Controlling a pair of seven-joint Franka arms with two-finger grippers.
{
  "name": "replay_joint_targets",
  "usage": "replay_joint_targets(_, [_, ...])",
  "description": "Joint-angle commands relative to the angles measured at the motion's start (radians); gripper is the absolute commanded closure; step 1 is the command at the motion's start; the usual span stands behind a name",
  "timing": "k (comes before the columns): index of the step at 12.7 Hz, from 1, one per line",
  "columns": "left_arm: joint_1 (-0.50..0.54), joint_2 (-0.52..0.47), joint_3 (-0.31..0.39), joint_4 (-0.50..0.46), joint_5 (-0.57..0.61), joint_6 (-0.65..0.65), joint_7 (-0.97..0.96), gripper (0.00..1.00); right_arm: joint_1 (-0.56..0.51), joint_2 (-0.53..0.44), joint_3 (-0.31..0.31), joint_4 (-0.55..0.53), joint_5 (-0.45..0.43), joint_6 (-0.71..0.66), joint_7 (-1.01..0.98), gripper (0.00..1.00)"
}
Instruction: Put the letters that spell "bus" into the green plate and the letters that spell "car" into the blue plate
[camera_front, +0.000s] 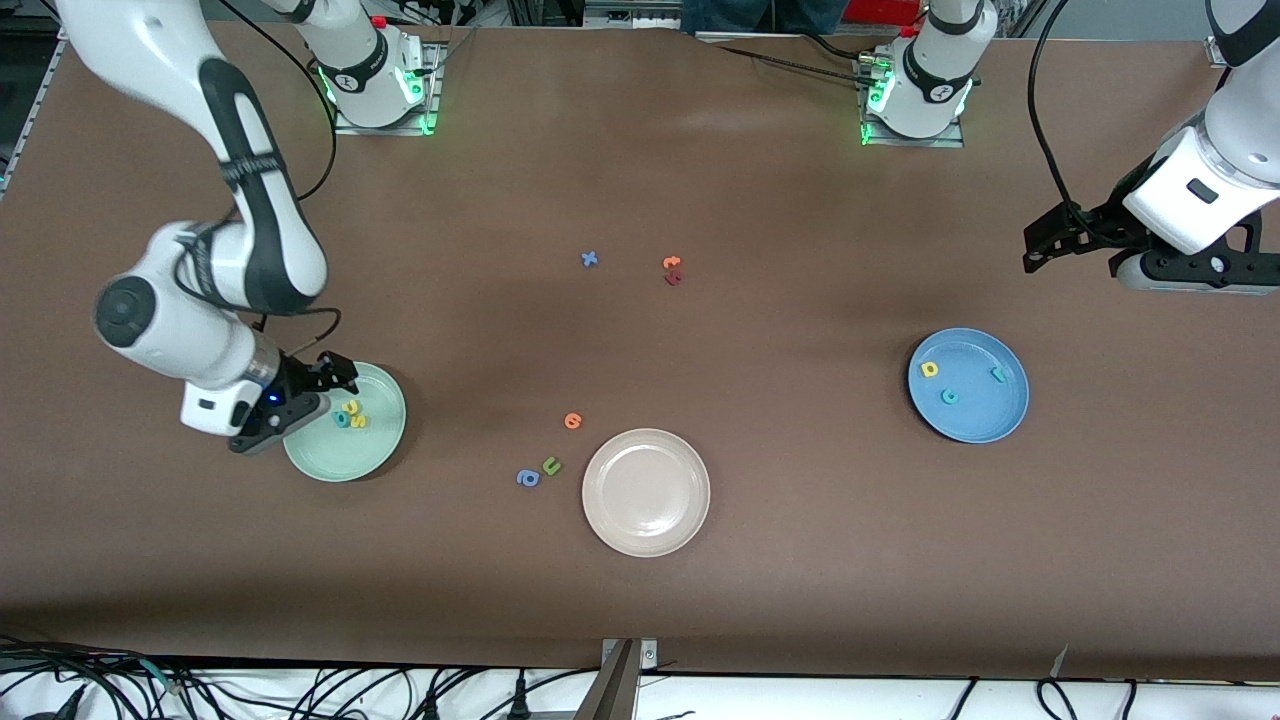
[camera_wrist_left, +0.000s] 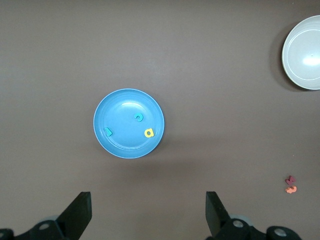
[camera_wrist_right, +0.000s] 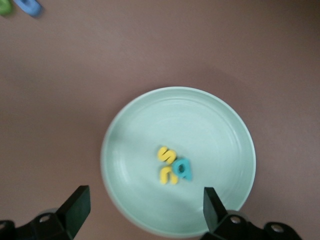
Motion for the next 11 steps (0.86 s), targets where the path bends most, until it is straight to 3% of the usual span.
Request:
replay_joint_targets(1, [0.002,0.013,-0.001,0.028,-0.001,-0.018,-0.009,0.00,-0.008,-0.084,0.003,0.124,-0.070,-0.254,0.132,0.00])
replay_joint_targets(4, [0.002,0.013,-0.001,0.029,-0.001,-0.018,-0.009,0.00,-0.029,-0.122,0.011,0.339,-0.150,-0.572,0.276,0.00])
replay_joint_targets(7, [0.002,0.013,-0.001,0.029,-0.001,-0.018,-0.009,0.00,-0.035,-0.142,0.066,0.462,-0.245,-0.754,0.342,0.00])
replay_joint_targets(11, [0.002,0.013,-0.001,0.029,-0.001,-0.018,-0.009,0.00,-0.025,-0.144,0.066,0.481,-0.237,-0.761,0.400,0.00])
